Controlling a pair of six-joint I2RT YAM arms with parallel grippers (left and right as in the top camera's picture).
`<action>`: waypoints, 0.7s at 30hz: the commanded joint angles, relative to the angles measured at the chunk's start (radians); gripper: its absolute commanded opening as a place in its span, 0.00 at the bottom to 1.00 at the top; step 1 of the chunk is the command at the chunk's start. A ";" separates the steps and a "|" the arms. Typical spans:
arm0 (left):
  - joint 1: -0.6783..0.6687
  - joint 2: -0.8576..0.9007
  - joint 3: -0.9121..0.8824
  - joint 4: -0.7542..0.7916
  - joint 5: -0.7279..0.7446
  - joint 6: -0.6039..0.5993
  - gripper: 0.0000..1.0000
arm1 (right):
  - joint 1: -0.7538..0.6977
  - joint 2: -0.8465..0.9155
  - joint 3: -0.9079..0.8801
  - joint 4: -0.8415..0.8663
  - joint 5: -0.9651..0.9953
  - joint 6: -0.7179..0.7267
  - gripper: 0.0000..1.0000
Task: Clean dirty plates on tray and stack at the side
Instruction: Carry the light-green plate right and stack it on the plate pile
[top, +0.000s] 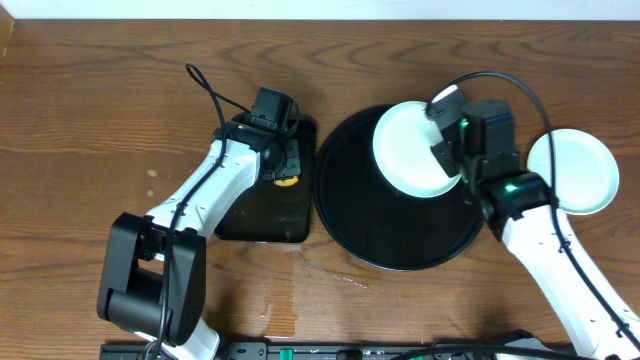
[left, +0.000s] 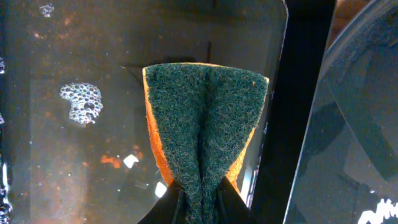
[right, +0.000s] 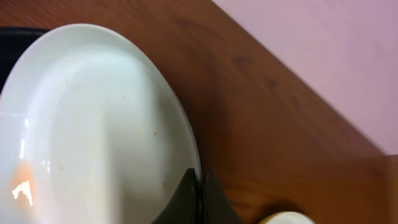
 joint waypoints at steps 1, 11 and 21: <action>0.006 0.000 -0.005 0.000 -0.009 0.017 0.15 | 0.055 -0.021 0.002 0.021 0.180 -0.038 0.01; 0.006 0.000 -0.005 0.000 -0.008 0.017 0.15 | 0.090 -0.021 0.002 0.057 0.264 -0.038 0.01; 0.006 0.000 -0.005 0.000 -0.009 0.016 0.16 | 0.086 -0.021 0.002 0.074 0.290 0.007 0.01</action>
